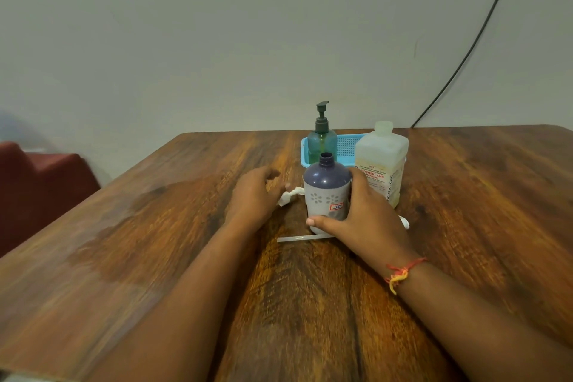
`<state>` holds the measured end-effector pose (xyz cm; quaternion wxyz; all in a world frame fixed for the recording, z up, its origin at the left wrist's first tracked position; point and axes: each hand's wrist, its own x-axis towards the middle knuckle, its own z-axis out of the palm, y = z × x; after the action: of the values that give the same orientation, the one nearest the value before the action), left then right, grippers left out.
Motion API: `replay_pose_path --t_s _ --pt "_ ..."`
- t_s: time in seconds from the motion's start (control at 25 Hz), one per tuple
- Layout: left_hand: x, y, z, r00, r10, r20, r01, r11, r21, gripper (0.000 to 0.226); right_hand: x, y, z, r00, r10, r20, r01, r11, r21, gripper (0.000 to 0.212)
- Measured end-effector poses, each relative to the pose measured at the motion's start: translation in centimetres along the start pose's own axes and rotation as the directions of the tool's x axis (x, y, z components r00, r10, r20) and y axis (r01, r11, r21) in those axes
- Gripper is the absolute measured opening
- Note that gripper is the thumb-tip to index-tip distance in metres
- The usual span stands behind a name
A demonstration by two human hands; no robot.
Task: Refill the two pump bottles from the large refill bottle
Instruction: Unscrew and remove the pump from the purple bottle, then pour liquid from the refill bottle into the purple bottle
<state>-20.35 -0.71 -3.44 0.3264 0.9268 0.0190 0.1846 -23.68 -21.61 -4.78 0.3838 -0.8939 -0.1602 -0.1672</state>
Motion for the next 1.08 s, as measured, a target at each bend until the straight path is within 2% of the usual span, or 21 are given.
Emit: replay_pose_path --t_s 0.12,0.24,0.32,0.52,0.6,0.68,0.8,0.88,1.0,1.08 --pt "-1.3 1.8 -0.4 0.987 0.147 -0.069 -0.159 0.961 -0.228 0.036 -0.2 -0.2 -0.1 1.000 -0.012 -0.010 0.012 1.000 -0.016 0.105" --pt "-2.7 3.3 -0.3 0.968 0.250 0.027 -0.217 0.886 -0.409 0.062 -0.4 -0.6 -0.4 0.998 -0.039 -0.052 0.035 0.996 -0.079 0.113" --pt "-3.0 3.7 0.1 0.957 0.285 0.064 -0.230 0.870 -0.435 0.074 -0.5 -1.0 -0.8 0.990 -0.092 -0.109 0.072 0.982 -0.174 0.112" --pt "-3.0 3.8 0.5 0.956 0.291 0.036 -0.236 0.835 -0.497 0.071 -0.2 -1.4 -2.5 0.924 -0.299 -0.239 0.194 0.904 -0.382 0.103" --pt "-3.0 3.8 0.6 0.966 0.257 0.011 -0.215 0.829 -0.517 0.073 0.1 -1.0 -3.2 0.873 -0.383 -0.300 0.253 0.884 -0.394 0.092" --pt "-3.1 3.9 0.8 0.970 0.244 -0.009 -0.215 0.837 -0.504 0.072 0.6 -0.5 -4.0 0.821 -0.396 -0.411 0.261 0.901 -0.347 0.080" --pt "-2.9 3.7 1.2 0.973 0.227 -0.029 -0.213 0.852 -0.479 0.060 1.4 0.9 -4.9 0.777 -0.244 -0.581 0.101 0.958 -0.268 0.081" --pt "-2.7 3.7 1.4 0.976 0.214 -0.036 -0.205 0.857 -0.474 0.057 2.0 2.2 -5.2 0.803 -0.102 -0.588 -0.054 0.969 -0.242 0.094" --pt "-2.7 3.8 1.7 0.975 0.217 -0.040 -0.210 0.856 -0.473 0.053 2.7 4.0 -5.2 0.884 0.135 -0.448 -0.194 0.977 -0.089 0.109" --pt "-2.7 3.8 1.7 0.974 0.224 -0.043 -0.216 0.849 -0.483 0.052 3.0 4.8 -4.8 0.929 0.201 -0.312 -0.185 0.979 0.081 0.102"
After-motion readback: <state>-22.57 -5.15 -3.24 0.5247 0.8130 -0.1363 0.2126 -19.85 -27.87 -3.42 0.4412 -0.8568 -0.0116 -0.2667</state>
